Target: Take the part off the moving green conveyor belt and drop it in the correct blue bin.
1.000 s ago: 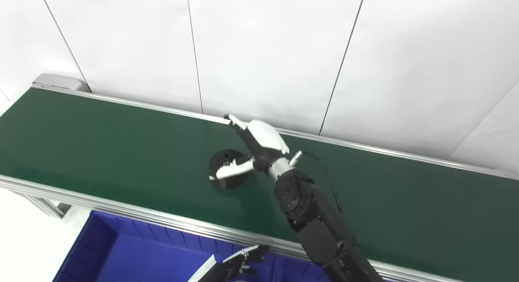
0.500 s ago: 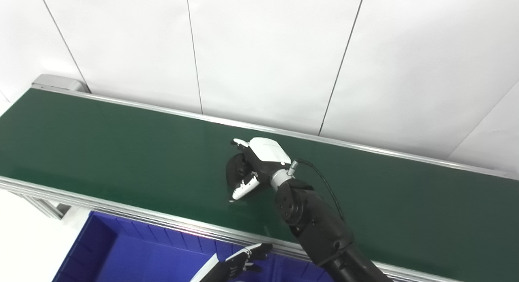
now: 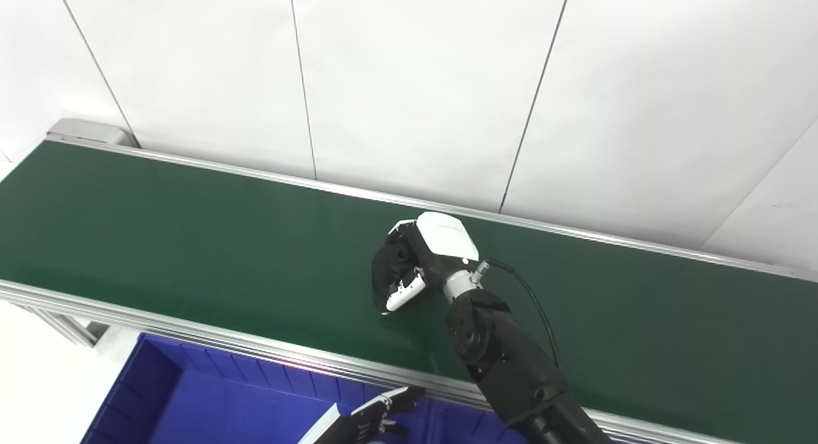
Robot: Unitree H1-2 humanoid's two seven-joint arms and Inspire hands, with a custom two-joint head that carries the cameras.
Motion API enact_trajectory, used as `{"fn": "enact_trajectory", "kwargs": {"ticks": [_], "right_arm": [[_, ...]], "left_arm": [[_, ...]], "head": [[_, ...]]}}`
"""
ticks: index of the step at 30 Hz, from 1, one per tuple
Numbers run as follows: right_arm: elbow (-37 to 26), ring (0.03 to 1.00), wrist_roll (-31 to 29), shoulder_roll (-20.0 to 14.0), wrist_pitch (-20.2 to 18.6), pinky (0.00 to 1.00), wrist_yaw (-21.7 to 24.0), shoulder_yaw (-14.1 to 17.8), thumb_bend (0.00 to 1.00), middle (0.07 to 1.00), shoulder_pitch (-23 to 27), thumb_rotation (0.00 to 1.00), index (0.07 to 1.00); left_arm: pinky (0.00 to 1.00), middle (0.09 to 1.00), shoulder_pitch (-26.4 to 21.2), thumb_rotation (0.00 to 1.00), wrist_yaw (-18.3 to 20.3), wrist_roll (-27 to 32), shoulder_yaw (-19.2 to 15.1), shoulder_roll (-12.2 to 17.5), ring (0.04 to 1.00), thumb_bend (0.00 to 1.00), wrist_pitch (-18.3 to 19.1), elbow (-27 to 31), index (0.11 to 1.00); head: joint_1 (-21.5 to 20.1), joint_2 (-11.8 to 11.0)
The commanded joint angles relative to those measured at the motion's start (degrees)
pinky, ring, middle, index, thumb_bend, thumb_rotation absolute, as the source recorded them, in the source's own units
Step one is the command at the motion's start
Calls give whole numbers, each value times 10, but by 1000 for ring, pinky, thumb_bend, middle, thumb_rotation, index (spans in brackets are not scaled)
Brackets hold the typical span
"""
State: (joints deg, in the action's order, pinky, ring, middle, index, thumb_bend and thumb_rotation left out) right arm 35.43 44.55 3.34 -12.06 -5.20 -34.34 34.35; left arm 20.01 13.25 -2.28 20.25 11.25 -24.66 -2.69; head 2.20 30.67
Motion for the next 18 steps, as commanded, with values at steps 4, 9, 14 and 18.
{"fn": "enact_trajectory", "kwargs": {"ticks": [4, 9, 14, 18], "right_arm": [[-24, 400, 2, 1, 18, 317, -10, -5, 517, 490, -7, 0, 519], [-89, 375, 10, -11, -7, 276, 12, -6, 514, 468, -24, 0, 535], [-238, 428, 42, -38, -36, 244, 39, 0, 517, 439, -75, 0, 514], [-371, 419, 80, -60, -82, 318, 84, 14, 515, 507, -126, 0, 502]], "left_arm": [[807, 921, -6, 568, -3, 3, -3, -1, 902, 724, -22, 10, 887], [808, 919, -6, 561, -5, 2, -6, -2, 898, 729, -23, 8, 885], [823, 923, -13, 575, -3, 9, -6, -2, 906, 734, -23, 5, 891], [867, 932, -15, 568, 0, 14, -10, 0, 930, 718, -23, 5, 897]], "head": [[-6, 1], [-16, 6], [-37, 16], [-55, 24]]}}
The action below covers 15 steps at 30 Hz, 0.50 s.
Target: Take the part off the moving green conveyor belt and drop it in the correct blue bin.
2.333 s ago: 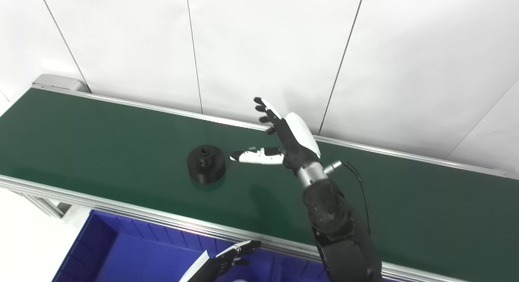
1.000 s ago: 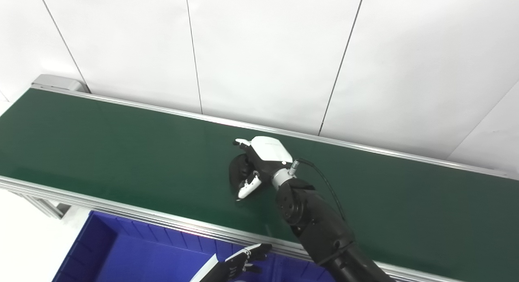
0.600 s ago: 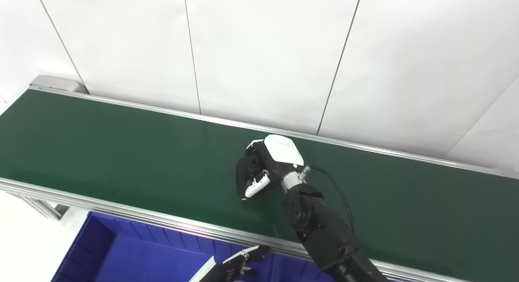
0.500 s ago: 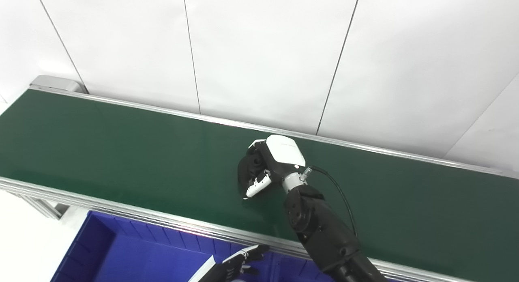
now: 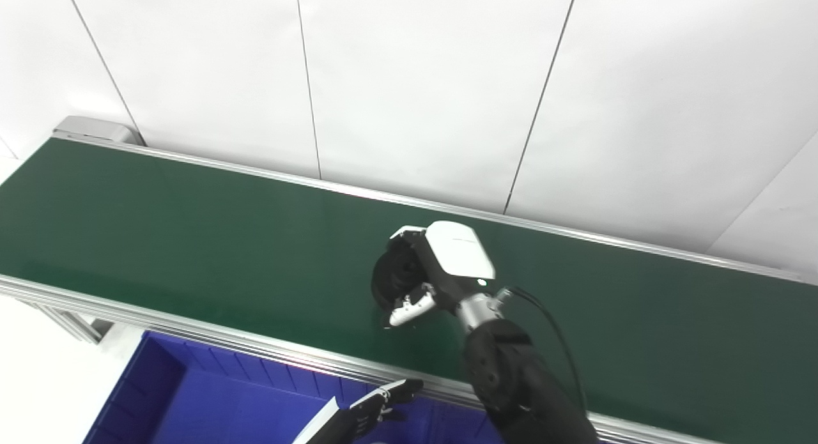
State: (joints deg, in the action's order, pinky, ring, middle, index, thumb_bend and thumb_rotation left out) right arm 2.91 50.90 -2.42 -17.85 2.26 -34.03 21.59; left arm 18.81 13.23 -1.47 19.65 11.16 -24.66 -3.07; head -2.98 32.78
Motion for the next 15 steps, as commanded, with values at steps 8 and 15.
{"fn": "enact_trajectory", "kwargs": {"ticks": [8, 15], "right_arm": [[-226, 432, 59, -32, -56, 301, 91, 54, 516, 528, -71, 0, 487], [-355, 406, 62, -48, -44, 336, 112, 97, 514, 520, -192, 0, 502]], "left_arm": [[897, 943, -7, 632, 9, 2, -7, 18, 949, 720, -23, 18, 919], [928, 959, 10, 724, 12, -6, -15, 31, 962, 717, -21, 58, 943]], "head": [[-31, 30], [-65, 74]]}}
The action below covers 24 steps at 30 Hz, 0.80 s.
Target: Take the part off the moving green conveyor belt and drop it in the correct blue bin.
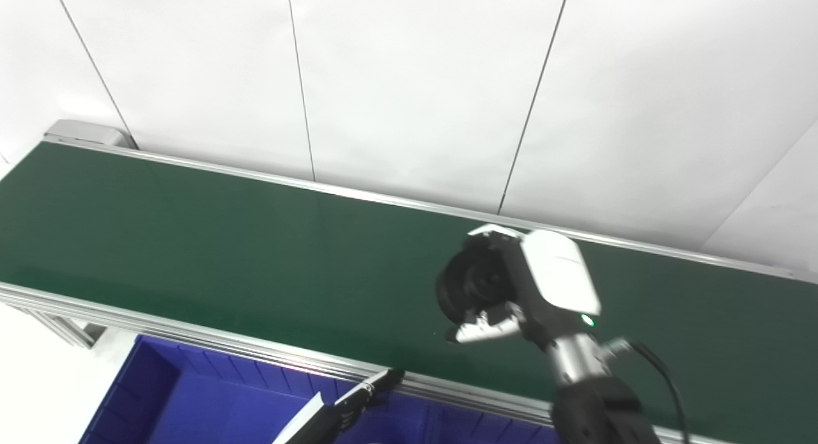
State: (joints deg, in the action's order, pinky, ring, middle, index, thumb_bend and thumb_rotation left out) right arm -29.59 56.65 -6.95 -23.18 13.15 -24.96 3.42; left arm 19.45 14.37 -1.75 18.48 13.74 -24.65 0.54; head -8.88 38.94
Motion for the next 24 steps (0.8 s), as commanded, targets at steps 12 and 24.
{"fn": "enact_trajectory", "kwargs": {"ticks": [12, 24], "right_arm": [[-78, 353, -23, -41, 43, 249, 13, 27, 509, 461, -249, 0, 534], [42, 354, 14, -69, 8, 240, 74, 18, 508, 449, -237, 0, 541]], "left_arm": [[936, 982, 29, 786, 10, 23, -14, 3, 977, 661, 29, 96, 961], [905, 971, 21, 733, 12, 59, -26, -19, 946, 592, 129, 173, 949]], "head": [[-27, 102], [-20, 166]]}}
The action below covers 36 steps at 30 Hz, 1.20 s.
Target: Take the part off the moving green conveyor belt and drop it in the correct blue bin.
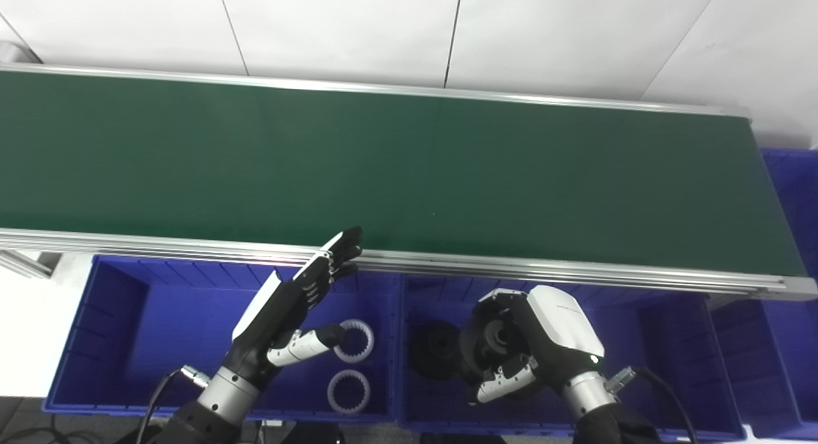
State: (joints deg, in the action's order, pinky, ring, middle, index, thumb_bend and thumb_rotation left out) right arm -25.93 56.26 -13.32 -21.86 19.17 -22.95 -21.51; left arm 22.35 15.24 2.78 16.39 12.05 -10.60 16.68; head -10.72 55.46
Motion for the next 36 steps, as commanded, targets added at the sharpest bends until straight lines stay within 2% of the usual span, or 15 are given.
{"fn": "enact_trajectory", "kwargs": {"ticks": [1, 5, 7, 8, 9, 11, 13, 17, 19, 20, 22, 27, 32, 34, 36], "right_arm": [[15, 361, 25, -4, -11, 253, 21, -3, 509, 448, 17, 0, 542], [50, 368, 39, 4, -28, 308, 49, -3, 508, 454, 38, 0, 554], [64, 400, 40, 10, -34, 296, 54, -1, 512, 504, 46, 0, 511], [69, 415, 49, 12, -37, 348, 60, -2, 517, 522, 50, 0, 627], [68, 655, 58, 14, -40, 529, 65, -4, 576, 720, 52, 111, 732], [61, 861, 67, 15, -41, 745, 74, -4, 639, 885, 51, 259, 844], [49, 929, 51, 16, -23, 834, 50, 2, 660, 931, 41, 262, 899], [29, 978, -10, 26, 24, 886, -25, 21, 640, 966, 11, 200, 929], [15, 996, -24, 33, 37, 934, -56, 24, 670, 992, -6, 233, 945], [8, 999, -27, 35, 39, 966, -64, 23, 700, 998, -13, 293, 975], [-7, 1000, -25, 36, 40, 991, -71, 19, 742, 1000, -23, 351, 996], [-47, 1000, -63, 48, 56, 999, -93, 19, 805, 1000, -59, 391, 1000], [-63, 1000, -155, 63, 137, 960, -159, 14, 821, 1000, -112, 364, 1000], [-61, 981, -195, 71, 173, 868, -182, 11, 821, 1000, -130, 357, 1000], [-46, 955, -249, 82, 221, 839, -202, 6, 812, 1000, -148, 411, 1000]], "left_arm": [[908, 972, -9, 734, 4, 15, -6, -2, 948, 600, -11, 11, 946], [901, 972, -11, 761, 7, 12, -8, -2, 945, 622, -23, 5, 946], [898, 976, -11, 769, 11, 15, -8, -1, 946, 614, -28, 3, 952], [896, 973, -11, 763, 12, 16, -9, -2, 942, 609, -29, 2, 952], [894, 970, -10, 759, 13, 18, -9, -2, 938, 607, -29, 2, 952], [893, 966, -9, 750, 13, 20, -10, -4, 935, 609, -27, 2, 950], [892, 969, -9, 748, 16, 23, -11, -4, 938, 605, -26, 2, 950], [895, 973, -7, 713, 20, 33, -11, -3, 942, 581, -19, 5, 949], [900, 978, -6, 702, 21, 35, -11, -1, 948, 565, -16, 7, 953], [896, 979, -4, 698, 20, 29, -12, 0, 950, 565, -13, 10, 950], [893, 982, -3, 687, 21, 28, -13, 1, 952, 552, -15, 10, 951], [886, 989, 1, 670, 25, 33, -16, 5, 956, 545, -10, 13, 953], [890, 990, 5, 672, 21, 20, -18, 9, 960, 556, 1, 22, 950], [892, 994, 5, 673, 21, 14, -18, 10, 961, 547, 1, 22, 955], [904, 995, 5, 669, 20, 11, -19, 10, 964, 552, 3, 21, 955]], "head": [[-3, 1], [-10, 0], [-10, -1], [-10, -1], [-10, -2], [-9, -2], [-7, -2], [-3, -5], [-2, -5], [-2, -5], [-2, -7], [2, -10], [7, -13], [6, -14], [7, -16]]}}
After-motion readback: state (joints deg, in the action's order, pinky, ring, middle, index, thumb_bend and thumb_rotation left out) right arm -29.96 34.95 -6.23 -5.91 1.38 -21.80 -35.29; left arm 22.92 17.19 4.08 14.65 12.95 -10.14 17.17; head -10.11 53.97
